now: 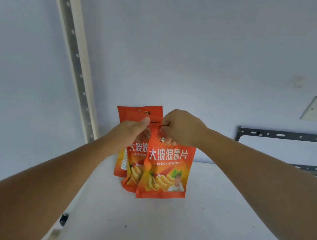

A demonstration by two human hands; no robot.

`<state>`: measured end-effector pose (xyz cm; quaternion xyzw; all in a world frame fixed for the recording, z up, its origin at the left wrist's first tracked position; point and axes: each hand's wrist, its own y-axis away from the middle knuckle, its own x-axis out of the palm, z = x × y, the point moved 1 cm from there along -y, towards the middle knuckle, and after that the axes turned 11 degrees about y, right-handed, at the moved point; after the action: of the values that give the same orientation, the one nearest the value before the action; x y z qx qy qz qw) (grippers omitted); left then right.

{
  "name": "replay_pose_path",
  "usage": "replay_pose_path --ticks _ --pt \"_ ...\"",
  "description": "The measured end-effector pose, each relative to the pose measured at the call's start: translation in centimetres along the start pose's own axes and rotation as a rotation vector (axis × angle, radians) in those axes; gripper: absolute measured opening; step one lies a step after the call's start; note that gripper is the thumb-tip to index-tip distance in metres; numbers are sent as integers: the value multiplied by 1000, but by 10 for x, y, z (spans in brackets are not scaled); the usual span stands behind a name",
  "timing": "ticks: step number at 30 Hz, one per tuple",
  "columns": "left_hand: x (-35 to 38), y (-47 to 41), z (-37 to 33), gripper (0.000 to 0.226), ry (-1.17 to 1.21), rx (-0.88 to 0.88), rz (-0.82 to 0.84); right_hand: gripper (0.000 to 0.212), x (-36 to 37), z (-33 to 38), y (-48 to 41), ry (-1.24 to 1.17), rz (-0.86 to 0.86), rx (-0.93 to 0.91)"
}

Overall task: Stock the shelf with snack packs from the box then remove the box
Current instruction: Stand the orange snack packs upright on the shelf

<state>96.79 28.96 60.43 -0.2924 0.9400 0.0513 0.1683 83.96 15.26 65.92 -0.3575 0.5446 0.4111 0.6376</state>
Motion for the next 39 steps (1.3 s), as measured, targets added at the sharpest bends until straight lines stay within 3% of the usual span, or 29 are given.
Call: replay_pose_path --ticks 5,8,14,18,21,25,27,31,35,39 --pt "-1 28 53 66 -53 -121 -8 28 19 30 -31 -74 -17 -26" --pt "-2 34 97 94 10 -195 -22 27 34 42 -42 -125 -22 -38" --pt "22 38 120 67 46 -184 -87 13 58 42 -44 -357 -106 -30" --pt "23 28 124 35 -40 -174 -172 57 82 22 -18 -523 -205 63" --pt "25 27 117 21 -102 -162 -236 82 118 -2 8 -452 -315 327" --pt "23 27 120 16 -120 -168 -293 117 168 -17 38 -653 8 569" --pt "21 28 123 17 -91 -167 -305 112 188 -9 45 -698 174 560" --pt "24 32 128 23 -72 -123 -327 69 213 9 39 -611 104 544" --pt "29 35 134 55 163 -32 -295 58 217 18 29 -618 57 527" --pt "36 27 161 86 110 -92 -259 50 223 21 20 -583 38 502"
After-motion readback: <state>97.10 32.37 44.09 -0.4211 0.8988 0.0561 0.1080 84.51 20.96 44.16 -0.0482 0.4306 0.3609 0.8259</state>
